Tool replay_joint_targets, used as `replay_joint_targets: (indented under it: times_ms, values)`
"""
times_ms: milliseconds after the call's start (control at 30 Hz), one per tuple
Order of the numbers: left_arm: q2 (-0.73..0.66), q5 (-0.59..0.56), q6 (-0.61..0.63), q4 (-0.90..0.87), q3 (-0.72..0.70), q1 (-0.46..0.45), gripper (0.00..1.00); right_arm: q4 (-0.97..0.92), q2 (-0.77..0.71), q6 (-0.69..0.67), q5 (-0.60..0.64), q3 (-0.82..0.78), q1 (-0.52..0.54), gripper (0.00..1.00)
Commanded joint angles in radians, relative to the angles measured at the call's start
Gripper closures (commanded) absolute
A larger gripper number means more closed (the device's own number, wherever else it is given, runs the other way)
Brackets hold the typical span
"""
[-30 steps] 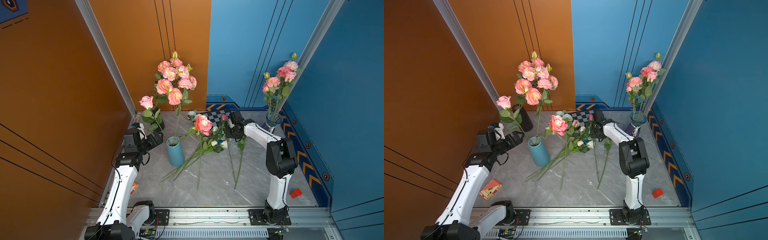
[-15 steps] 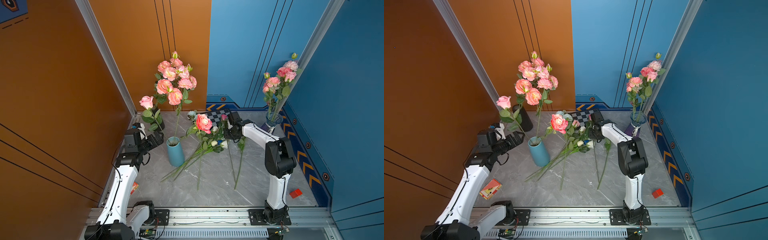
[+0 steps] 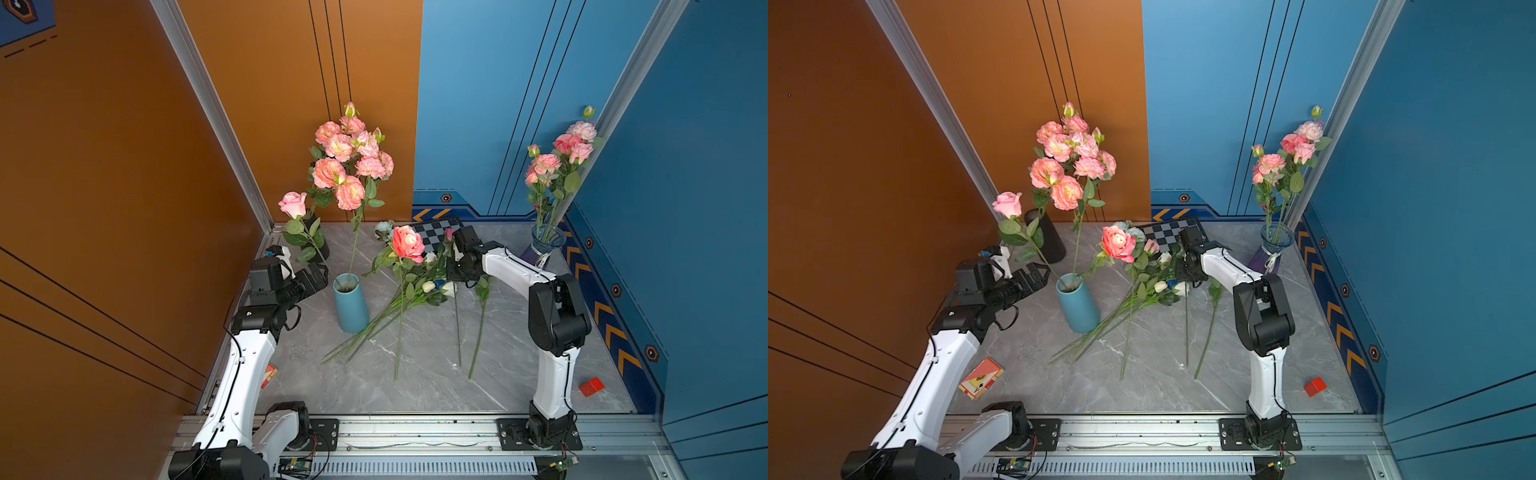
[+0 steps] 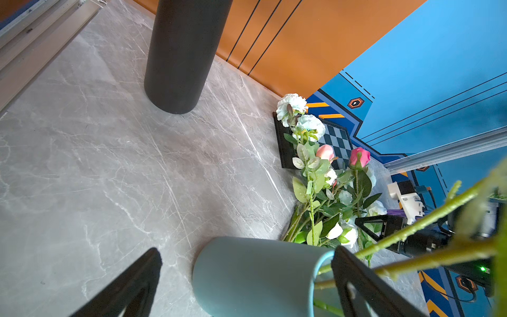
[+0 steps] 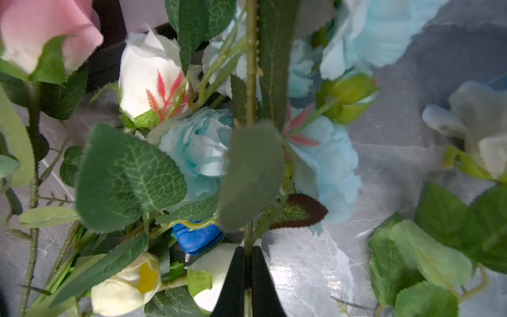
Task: Place the pink flowers into the vase
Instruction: Pick up the flower at the center of the board.
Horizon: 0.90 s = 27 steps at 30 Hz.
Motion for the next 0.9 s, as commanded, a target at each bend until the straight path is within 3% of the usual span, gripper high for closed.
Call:
replay_joint_targets:
  times_ms: [0,167,367,533,633,700,867]
  values:
    - [0.0,0.0,0.015,-0.001,-0.017,-0.006,0.02,-0.077,-0.067,0.012,-0.012,0.024,0.002,0.92]
    - [0.003,0.0,0.013,0.0,-0.012,-0.005,0.02,-0.153,-0.185,0.003,-0.019,0.151,-0.006,0.92]
    - [0.001,0.0,0.01,0.0,-0.008,-0.007,0.01,-0.215,-0.214,0.004,-0.028,0.403,-0.02,0.92]
    - [0.0,-0.004,-0.004,0.001,-0.02,-0.003,0.01,-0.149,-0.171,0.007,-0.025,0.705,0.012,0.94]
    - [-0.005,-0.004,-0.013,0.0,-0.03,0.003,0.01,-0.125,-0.087,-0.02,0.026,1.004,0.063,0.94]
    - [-0.015,-0.003,-0.017,0.0,-0.038,0.01,0.01,-0.028,-0.053,-0.04,0.064,1.122,0.105,0.94]
    - [-0.03,0.002,-0.016,0.0,-0.054,0.023,0.01,0.308,-0.076,-0.128,0.119,1.081,0.227,0.98]
